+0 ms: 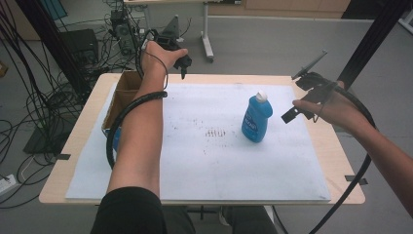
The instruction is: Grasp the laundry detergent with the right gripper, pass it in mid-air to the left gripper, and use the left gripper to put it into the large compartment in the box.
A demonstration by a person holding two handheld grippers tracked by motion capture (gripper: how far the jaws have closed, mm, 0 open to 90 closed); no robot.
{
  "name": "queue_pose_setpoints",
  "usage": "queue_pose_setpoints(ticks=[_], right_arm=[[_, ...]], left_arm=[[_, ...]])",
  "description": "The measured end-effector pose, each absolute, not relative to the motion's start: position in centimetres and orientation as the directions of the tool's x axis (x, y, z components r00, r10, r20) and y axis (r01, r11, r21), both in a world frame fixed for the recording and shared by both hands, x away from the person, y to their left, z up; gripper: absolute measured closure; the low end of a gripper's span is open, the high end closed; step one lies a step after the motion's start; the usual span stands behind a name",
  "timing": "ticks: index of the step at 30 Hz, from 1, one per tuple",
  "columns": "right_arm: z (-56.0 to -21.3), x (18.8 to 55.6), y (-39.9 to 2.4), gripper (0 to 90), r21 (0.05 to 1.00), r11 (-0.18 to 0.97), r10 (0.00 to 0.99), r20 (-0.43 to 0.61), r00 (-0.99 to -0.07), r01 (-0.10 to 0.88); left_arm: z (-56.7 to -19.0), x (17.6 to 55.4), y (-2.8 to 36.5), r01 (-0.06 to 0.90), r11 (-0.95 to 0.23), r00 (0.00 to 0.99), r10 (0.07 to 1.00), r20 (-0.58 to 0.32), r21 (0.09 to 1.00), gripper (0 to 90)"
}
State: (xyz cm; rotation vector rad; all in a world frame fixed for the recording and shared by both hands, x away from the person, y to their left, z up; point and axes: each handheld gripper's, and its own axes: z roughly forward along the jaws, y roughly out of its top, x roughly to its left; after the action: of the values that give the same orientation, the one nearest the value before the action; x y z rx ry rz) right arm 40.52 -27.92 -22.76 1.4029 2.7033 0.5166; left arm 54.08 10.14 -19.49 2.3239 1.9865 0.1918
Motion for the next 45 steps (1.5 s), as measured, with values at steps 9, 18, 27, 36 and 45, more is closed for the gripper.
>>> queue_pose_setpoints(ticks=[9, 18, 27, 36, 45], right_arm=[[-22.4, 40.4, -27.7, 6.3, 0.32, 0.537, 0.801, 0.097, -0.59, 0.781], [-22.3, 40.1, -27.6, 6.1, 0.322, 0.538, 0.801, 0.093, -0.591, 0.779], [-22.2, 39.8, -28.0, 5.1, 0.338, 0.537, 0.8, 0.089, -0.594, 0.773], [-23.9, 39.1, -28.0, 4.1, 0.375, 0.539, 0.787, 0.096, -0.609, 0.755], [-25.4, 38.8, -28.1, 4.2, 0.451, 0.513, 0.785, 0.098, -0.612, 0.731]], left_arm=[[-19.2, 53.9, 10.2, 0.976, -0.16, 0.155, 0.987, 0.048, 0.145, 6.9], [-19.2, 53.7, 10.0, 0.974, -0.17, 0.165, 0.985, 0.048, 0.147, 6.9], [-18.6, 53.2, 9.8, 0.97, -0.181, 0.175, 0.983, 0.051, 0.162, 7.0], [-18.8, 52.7, 9.5, 0.969, -0.189, 0.183, 0.982, 0.051, 0.161, 6.9], [-19.0, 52.7, 9.7, 0.968, -0.191, 0.185, 0.981, 0.052, 0.163, 7.0]])
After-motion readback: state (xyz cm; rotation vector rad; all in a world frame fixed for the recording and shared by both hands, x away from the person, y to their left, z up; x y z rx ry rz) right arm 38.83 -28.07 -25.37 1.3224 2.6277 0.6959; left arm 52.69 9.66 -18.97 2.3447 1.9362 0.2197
